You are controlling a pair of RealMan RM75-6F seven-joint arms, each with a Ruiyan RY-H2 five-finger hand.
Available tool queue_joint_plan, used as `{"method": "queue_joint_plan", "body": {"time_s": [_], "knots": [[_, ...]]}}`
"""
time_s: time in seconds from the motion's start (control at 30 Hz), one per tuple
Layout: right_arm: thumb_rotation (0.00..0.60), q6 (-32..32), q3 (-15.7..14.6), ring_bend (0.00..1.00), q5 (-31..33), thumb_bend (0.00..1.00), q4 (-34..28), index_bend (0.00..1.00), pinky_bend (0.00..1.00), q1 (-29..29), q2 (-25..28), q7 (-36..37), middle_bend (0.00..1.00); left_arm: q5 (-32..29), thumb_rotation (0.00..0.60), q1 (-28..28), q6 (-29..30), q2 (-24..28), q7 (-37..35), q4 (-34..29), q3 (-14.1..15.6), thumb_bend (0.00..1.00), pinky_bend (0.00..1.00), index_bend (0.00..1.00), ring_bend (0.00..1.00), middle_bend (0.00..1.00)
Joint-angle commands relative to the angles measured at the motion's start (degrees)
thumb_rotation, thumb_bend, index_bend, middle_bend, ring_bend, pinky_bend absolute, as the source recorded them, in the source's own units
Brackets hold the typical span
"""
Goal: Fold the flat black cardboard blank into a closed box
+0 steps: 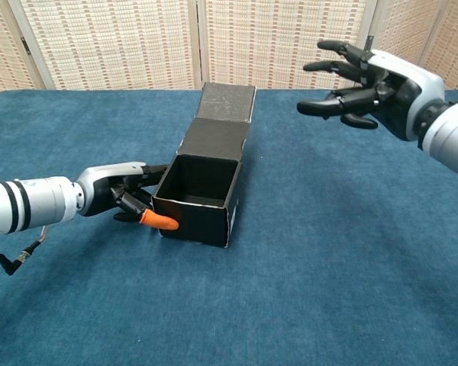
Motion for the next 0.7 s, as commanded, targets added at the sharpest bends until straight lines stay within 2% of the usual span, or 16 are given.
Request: {"method": "queue_joint_plan", "body": {"time_s": [0.03, 0.13, 0.23, 0.43, 0.7], "knots": [[0.6, -0.9, -0.6, 0.6, 2.2, 0.0, 1.9, 0.0, 1.0, -0.6, -0.6, -0.4, 0.15, -0.5, 0.6, 0.3, 0.7, -1.0, 0.3, 0.8, -0.4, 0.21, 0.96, 0.22, 0.66, 0.26], [0.6, -4.0, 0.1, 0.61, 6.9, 0.0, 4.6, 0.0, 1.0, 0.0, -1.7, -2.0, 0.18, -1.1, 0.6, 1.4, 2.9, -2.1, 1.5, 0.9, -0.9, 0.21, 0.97, 0.4, 0.66, 0.43], [0.6, -7.8, 1.0, 0.61, 10.4, 0.0, 7.1, 0.0, 1.0, 1.7, -2.7, -3.6, 0.19, -1.2, 0.6, 2.1, 4.4, -1.8, 2.4, -0.5, -1.2, 0.21, 0.97, 0.49, 0.66, 0.51], [0.6, -15.8, 5.5, 0.62, 19.9, 0.0, 15.3, 0.01, 1.0, 8.8, -8.4, -8.1, 0.22, -1.1, 0.6, 4.0, 8.1, 1.1, 7.2, -6.0, -1.2, 0.21, 0.97, 0.51, 0.68, 0.52], [0.6, -19.9, 12.3, 0.64, 26.0, 0.0, 26.6, 0.03, 1.0, 18.9, -17.9, -10.6, 0.24, -1.6, 0.6, 5.4, 10.1, 4.6, 12.2, -13.6, -1.3, 0.21, 0.96, 0.51, 0.69, 0.52]]}}
